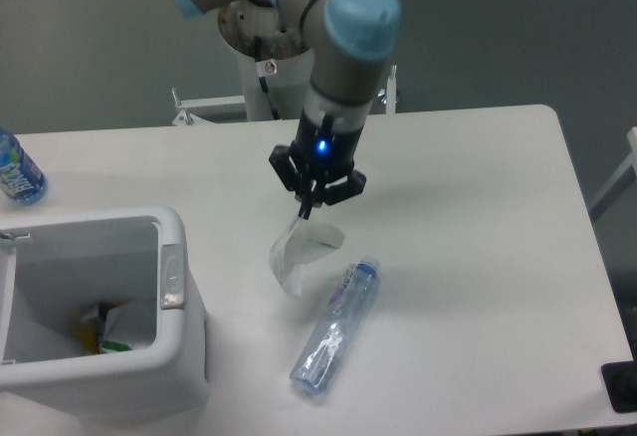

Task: Place the trash in the trash can
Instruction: 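Lift the bag and carry it over the white trash bin, then open the gripper to drop the bag into the bin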

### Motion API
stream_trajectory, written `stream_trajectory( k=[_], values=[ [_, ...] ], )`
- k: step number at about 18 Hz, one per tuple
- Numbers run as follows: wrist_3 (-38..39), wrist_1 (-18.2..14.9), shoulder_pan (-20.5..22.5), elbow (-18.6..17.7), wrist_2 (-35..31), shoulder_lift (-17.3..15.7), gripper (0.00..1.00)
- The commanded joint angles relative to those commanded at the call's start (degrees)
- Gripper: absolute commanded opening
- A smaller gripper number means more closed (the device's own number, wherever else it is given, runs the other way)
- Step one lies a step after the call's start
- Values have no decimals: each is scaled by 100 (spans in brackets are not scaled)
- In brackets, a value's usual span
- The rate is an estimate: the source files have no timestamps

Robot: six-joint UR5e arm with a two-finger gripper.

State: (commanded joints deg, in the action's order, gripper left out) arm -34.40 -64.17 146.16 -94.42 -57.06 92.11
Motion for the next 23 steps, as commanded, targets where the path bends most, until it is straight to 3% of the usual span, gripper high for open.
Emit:
stream_trajectory(
  k=[6,9,13,18,19,20,22,23],
  values=[
    [2285,1072,-34,871,283,97,0],
    [2798,1161,-437,1004,283,97,0],
    [2798,1187,-1246,837,222,237,0],
    [2728,1231,-1941,838,213,536,0],
    [2719,1231,-1959,811,213,545,16],
    [2693,1240,-1968,802,213,545,50],
    [2474,1240,-1968,811,195,510,100],
    [2438,1231,-1960,820,99,492,100]
  ],
)
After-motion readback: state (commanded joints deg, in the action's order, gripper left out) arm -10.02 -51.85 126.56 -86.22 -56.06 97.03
